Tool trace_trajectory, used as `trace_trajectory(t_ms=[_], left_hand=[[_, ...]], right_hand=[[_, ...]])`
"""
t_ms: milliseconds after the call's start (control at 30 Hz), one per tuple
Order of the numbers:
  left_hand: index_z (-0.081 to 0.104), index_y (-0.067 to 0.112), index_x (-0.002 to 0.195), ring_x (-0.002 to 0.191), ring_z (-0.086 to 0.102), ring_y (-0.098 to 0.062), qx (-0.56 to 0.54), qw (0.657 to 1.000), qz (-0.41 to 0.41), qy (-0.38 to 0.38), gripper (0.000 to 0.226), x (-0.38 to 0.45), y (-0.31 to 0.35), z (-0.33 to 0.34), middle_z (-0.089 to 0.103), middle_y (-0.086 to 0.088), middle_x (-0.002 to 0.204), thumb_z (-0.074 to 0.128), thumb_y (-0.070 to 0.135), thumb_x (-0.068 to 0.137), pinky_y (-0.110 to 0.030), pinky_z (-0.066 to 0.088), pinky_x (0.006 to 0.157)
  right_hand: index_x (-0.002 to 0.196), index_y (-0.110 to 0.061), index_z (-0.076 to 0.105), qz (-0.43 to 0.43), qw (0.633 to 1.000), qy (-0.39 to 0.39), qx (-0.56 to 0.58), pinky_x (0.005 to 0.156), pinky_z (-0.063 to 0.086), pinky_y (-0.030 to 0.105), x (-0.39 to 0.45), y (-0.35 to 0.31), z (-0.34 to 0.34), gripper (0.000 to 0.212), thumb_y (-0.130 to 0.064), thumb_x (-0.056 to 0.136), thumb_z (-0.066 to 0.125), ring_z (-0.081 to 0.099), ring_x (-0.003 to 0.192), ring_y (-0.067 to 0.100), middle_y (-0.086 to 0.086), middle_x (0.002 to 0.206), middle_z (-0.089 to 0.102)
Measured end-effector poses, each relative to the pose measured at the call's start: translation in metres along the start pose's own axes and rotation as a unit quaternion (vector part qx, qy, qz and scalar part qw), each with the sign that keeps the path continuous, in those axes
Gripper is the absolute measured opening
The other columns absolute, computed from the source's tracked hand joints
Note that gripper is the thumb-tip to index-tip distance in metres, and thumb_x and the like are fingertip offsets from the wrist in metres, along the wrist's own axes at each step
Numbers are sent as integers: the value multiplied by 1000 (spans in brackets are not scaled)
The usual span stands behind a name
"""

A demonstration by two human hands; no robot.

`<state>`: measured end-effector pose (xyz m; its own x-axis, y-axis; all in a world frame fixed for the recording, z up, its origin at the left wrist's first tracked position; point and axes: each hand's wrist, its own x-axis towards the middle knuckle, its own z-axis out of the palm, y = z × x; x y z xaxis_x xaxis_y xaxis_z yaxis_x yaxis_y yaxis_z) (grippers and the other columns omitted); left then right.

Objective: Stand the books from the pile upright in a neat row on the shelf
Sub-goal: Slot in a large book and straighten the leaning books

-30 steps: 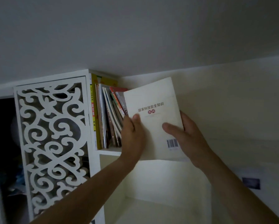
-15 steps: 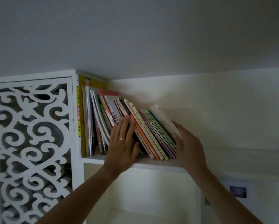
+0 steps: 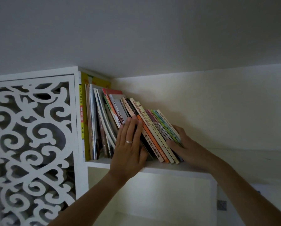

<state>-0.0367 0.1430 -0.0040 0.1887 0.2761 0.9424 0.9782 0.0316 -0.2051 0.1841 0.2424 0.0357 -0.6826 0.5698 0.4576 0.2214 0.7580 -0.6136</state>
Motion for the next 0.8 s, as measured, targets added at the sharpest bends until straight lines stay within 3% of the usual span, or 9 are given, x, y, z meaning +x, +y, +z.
trace_trajectory(t_ms=[133, 233, 300, 400, 633, 800], left_hand=[[27, 1, 160, 160, 11, -35, -18, 1000, -6, 11, 68, -1, 0, 1, 13, -16, 172, 41, 29, 99, -58, 17, 128], [29, 2, 160, 159, 8, -37, -33, 995, -81, 37, 72, -3, 3, 0, 10, -19, 171, 45, 36, 98, -60, 16, 127], [27, 2, 160, 159, 6, -38, -42, 990, -123, 48, 76, -2, 4, 0, 7, -19, 171, 47, 40, 97, -62, 16, 126], [24, 7, 162, 160, 1, -37, -38, 991, -123, 37, 80, 0, 4, -1, 4, -16, 173, 50, 46, 98, -61, 14, 127], [14, 7, 164, 160, -4, -34, -32, 993, -117, 13, 95, 12, -6, 2, -3, -15, 173, 54, 61, 97, -56, 7, 129], [12, 5, 164, 160, -3, -34, 5, 997, -81, -5, 84, 7, -30, -6, -2, -17, 173, 48, 49, 102, -55, 10, 129]], right_hand=[[153, -51, 9, -4, 999, 26, -28, 101, 55, 40, -1, 6, 7, 117, -80, 63, 77, 55, 127, 10, -11, 149, 46], [152, -51, 1, 24, 993, 69, -93, 97, 56, 44, 3, 6, 17, 140, -88, 42, 80, 59, 122, 19, -6, 145, 51], [152, -45, 1, 36, 990, 73, -119, 86, 58, 31, 3, 1, 20, 136, -84, 48, 80, 65, 107, 15, -6, 137, 58], [150, -36, 7, 41, 984, 66, -159, 66, 50, 11, 3, -5, 20, 123, -77, 59, 80, 64, 88, 7, -8, 131, 63], [142, -39, 18, 25, 992, 95, -85, 66, 55, 14, 17, -18, 46, 109, -65, 62, 87, 69, 91, 5, -12, 128, 61], [144, -35, 17, 2, 994, 111, -23, 62, 51, 8, 36, -33, 76, 106, -46, 68, 91, 61, 91, -2, -18, 121, 55]])
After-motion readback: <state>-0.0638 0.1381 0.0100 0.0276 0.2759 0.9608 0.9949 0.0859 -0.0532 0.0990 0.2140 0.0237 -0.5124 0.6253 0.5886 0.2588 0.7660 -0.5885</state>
